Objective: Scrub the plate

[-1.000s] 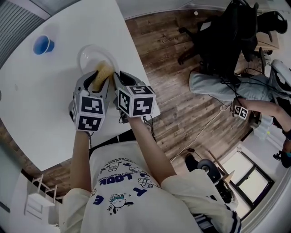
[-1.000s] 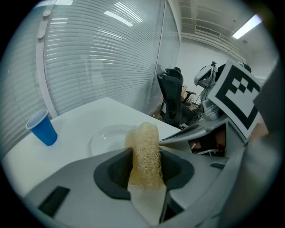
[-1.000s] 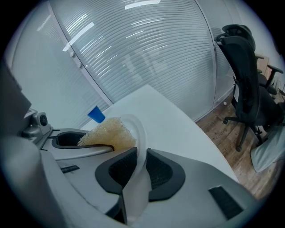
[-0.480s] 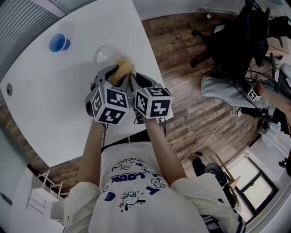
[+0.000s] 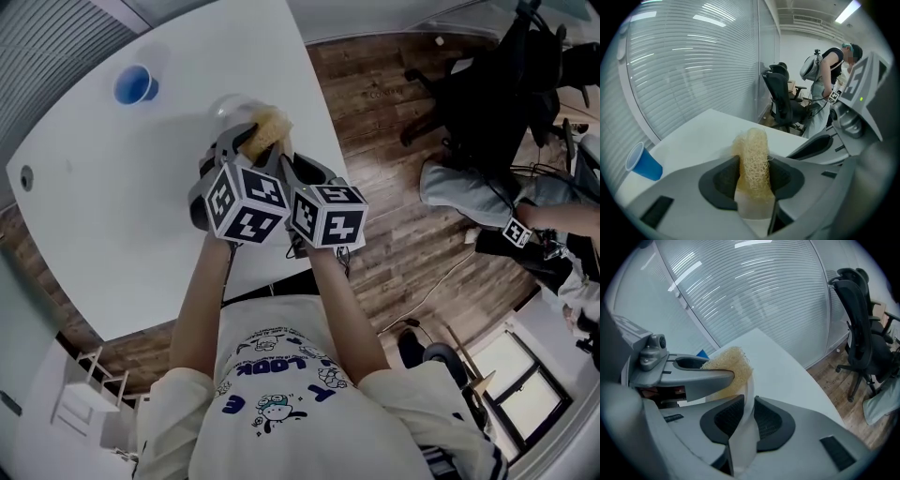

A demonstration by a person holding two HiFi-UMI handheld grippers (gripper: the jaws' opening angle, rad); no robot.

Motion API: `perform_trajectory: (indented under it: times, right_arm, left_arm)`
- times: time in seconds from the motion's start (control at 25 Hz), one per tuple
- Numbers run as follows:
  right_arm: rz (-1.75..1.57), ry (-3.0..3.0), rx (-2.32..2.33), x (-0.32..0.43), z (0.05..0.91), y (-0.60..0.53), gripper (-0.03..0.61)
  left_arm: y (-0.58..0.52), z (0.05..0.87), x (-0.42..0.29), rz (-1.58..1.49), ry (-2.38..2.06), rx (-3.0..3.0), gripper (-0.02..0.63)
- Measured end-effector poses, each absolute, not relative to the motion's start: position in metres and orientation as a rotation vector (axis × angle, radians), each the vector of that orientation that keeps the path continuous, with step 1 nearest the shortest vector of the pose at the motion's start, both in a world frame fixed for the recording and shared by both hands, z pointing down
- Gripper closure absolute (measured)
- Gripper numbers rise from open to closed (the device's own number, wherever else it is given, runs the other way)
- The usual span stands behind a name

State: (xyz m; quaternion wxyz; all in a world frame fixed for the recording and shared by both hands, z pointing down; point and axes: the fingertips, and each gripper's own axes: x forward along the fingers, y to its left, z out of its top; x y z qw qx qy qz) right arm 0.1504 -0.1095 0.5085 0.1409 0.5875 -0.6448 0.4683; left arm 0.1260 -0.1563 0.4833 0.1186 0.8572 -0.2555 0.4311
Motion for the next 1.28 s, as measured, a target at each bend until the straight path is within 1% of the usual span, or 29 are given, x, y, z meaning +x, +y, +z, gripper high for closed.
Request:
perform_trajectory:
  times: [0.36, 1.28]
  right_arm:
    - [1.353, -1.838, 1.729, 0.152, 0.509, -0.110, 0.517]
    - [1.368, -1.792, 1.810, 0.151, 0.511, -0.110, 0.518]
  left_arm:
    - [-0.189, 0.484, 0.109, 1.328, -0.895, 2.470, 0.434]
    - [-0.199, 0.480, 0.075, 1.239, -0.930, 2.396, 0.434]
